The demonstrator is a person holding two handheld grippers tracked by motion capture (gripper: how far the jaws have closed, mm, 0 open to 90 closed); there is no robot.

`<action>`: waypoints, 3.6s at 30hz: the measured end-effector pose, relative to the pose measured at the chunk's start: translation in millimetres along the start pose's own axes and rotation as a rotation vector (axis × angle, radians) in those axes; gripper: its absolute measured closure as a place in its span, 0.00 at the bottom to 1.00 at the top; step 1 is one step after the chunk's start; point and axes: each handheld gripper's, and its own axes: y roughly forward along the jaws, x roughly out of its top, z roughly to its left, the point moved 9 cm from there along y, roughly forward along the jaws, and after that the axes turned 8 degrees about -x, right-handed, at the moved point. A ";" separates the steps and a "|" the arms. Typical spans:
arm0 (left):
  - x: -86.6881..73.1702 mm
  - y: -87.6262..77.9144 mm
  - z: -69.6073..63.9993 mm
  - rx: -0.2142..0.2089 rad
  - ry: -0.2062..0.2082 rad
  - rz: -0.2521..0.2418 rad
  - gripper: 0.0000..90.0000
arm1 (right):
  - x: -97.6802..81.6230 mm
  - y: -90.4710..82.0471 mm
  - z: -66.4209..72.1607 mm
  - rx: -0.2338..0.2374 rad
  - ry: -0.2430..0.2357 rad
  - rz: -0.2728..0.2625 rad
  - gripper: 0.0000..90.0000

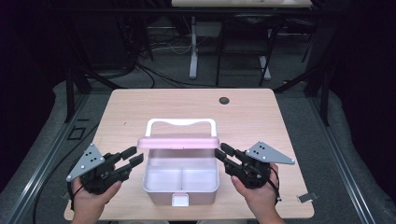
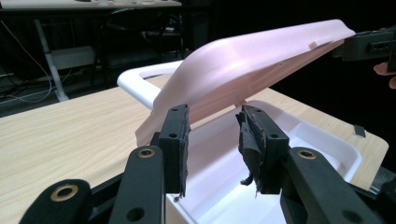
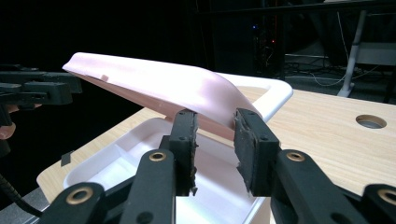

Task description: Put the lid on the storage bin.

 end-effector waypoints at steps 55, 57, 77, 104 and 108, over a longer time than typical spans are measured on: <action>-55.9 -22.7 -8.9 -0.007 -0.027 0.112 0.68 | -48.9 -31.0 -4.0 0.016 0.035 0.032 0.78; -55.7 -25.2 -7.0 -0.003 -0.046 0.099 0.67 | -48.6 -30.5 -5.4 0.012 0.030 0.031 0.78; -46.6 -18.4 22.5 0.052 -0.067 0.081 0.64 | -44.4 -13.5 -18.8 -0.022 0.056 0.037 0.78; -73.7 -4.3 63.8 0.131 -0.125 0.091 0.61 | -63.4 4.5 -62.8 -0.144 0.086 0.049 0.77; -78.4 -2.3 67.2 0.139 -0.121 0.092 0.59 | -70.6 7.2 -68.0 -0.163 0.090 0.065 0.76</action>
